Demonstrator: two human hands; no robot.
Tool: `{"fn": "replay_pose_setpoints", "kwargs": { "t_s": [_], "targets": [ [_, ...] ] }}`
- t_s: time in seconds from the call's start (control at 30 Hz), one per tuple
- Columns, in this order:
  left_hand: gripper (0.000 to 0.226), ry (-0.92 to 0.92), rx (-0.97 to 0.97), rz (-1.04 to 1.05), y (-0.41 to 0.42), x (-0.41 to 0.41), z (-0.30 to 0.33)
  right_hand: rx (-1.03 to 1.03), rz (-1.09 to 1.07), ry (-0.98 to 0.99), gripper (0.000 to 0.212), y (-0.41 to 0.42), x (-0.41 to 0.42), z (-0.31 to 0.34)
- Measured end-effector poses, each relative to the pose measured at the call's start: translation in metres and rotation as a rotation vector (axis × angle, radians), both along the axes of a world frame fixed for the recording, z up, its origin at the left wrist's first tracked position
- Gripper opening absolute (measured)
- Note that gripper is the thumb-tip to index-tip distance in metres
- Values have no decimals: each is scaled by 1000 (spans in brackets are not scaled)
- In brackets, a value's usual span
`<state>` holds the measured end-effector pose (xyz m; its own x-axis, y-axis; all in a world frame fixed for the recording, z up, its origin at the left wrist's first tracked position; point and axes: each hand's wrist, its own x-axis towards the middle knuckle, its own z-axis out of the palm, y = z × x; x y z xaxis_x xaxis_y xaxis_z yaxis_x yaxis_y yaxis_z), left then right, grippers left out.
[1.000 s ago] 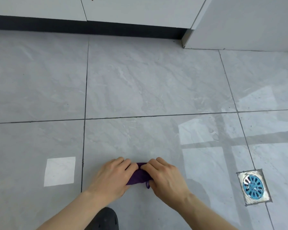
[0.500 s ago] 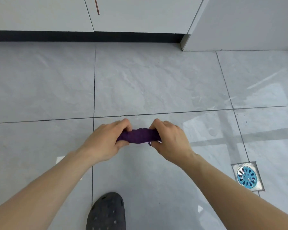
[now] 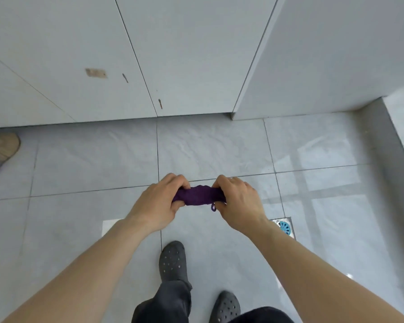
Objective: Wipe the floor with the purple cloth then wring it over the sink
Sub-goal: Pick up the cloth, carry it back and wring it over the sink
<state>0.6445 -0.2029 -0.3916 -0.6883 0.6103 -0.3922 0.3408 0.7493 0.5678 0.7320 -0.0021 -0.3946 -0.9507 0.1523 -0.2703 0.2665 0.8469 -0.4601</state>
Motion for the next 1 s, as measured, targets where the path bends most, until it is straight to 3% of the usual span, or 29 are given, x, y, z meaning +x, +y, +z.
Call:
{"fn": "replay_pose_setpoints", "kwargs": {
  "t_s": [0.23,0.5,0.73,1.0],
  "targets": [
    [27,35,21,22,20,19,255,26,-2,21,23,13,19,257],
    [31,87,108,92,47,32,455,80,-52,127,24,36,37,455],
    [30,215,187,138,61,34,549,134,-29,274,22,55,30,552],
    [37,299,266,176,62,5,596,167,5,383,29,60,-4,601]
  ]
}}
